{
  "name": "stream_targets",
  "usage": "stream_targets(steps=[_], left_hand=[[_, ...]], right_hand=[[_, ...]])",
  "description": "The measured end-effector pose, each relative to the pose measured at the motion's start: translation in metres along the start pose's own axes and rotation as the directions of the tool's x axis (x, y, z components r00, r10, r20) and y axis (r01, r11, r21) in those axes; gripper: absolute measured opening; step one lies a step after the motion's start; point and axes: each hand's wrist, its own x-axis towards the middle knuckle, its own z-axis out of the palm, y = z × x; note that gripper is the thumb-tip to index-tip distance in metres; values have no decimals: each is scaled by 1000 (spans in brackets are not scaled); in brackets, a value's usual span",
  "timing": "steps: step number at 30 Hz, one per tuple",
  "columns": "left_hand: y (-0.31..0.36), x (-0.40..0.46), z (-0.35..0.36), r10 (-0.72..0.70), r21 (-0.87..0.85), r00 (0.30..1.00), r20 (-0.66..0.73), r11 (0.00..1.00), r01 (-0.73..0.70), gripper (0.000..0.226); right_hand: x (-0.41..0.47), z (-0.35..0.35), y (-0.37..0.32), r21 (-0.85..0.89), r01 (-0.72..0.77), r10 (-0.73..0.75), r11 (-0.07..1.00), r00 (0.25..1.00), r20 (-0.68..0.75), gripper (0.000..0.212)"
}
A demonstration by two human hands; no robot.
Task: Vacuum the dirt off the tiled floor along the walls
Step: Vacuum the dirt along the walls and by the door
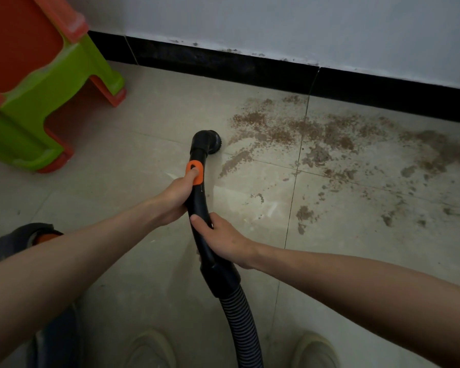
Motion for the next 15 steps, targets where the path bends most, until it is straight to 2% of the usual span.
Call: stream_targets(steps=[7, 12, 15], left_hand=[[8, 4, 5, -16, -75, 997, 80, 997, 22, 26], [-10, -11, 15, -28, -138, 998, -62, 990, 19, 42], [-30, -20, 16, -4, -79, 993, -115, 997, -5, 44]], right_hand=[[-1, 2, 8, -100, 16, -31, 995, 987, -155, 39], [-18, 4, 18, -242, 35, -69, 970, 989, -130, 37], [-27, 2, 37, -347, 56, -89, 936, 993, -79, 36]])
